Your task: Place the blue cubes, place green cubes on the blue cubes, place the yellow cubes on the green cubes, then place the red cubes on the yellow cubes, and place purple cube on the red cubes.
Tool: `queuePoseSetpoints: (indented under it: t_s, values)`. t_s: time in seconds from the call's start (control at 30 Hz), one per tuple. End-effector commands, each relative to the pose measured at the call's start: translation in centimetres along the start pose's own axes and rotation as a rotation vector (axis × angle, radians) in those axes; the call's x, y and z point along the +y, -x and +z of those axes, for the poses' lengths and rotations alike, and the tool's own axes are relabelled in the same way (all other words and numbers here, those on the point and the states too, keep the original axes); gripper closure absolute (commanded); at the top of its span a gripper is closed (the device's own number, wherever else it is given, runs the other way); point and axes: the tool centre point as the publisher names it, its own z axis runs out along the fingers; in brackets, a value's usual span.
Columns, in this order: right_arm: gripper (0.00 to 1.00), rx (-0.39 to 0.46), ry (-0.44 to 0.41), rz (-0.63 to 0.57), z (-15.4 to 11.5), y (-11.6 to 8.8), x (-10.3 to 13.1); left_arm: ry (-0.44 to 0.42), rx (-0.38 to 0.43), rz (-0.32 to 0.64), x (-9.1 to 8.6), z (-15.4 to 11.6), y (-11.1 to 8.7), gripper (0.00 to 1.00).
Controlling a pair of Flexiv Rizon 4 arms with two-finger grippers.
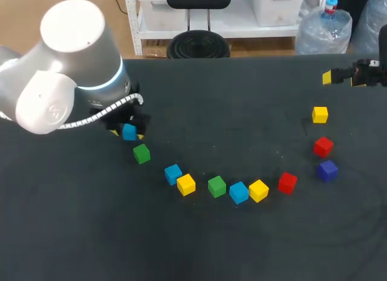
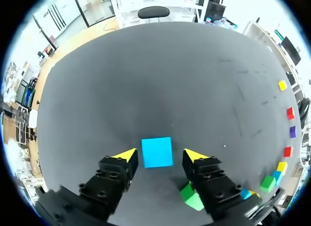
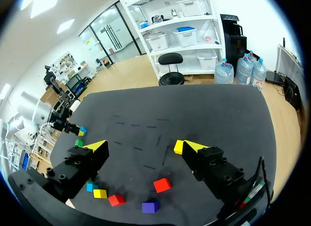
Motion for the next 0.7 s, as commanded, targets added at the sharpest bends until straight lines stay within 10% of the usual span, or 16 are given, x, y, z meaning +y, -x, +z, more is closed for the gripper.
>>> queuePoseSetpoints:
  t_s: [0.03,0.2,0.37,0.7]
  values:
    - [0.00,-0.001,-0.005,0.001,0.0,0.0,0.1,0.003,0.003,0.003,0.2,0.3,0.5,0.52]
    - [0.00,-0.001,-0.005,0.001,0.0,0.0,0.1,0.006,0.000,0.008,0.4,0.3,0.7,0.58]
    - [0.00,-0.001,-0.005,0.001,0.0,0.0,0.1,0.008,-0.005,0.009,0.5,0.3,0.7,1.00]
    - [0.00,-0.001,-0.005,0.001,0.0,0.0,0.1,-0.006,-0.028,0.033,0.3,-0.7,0.7,1.00]
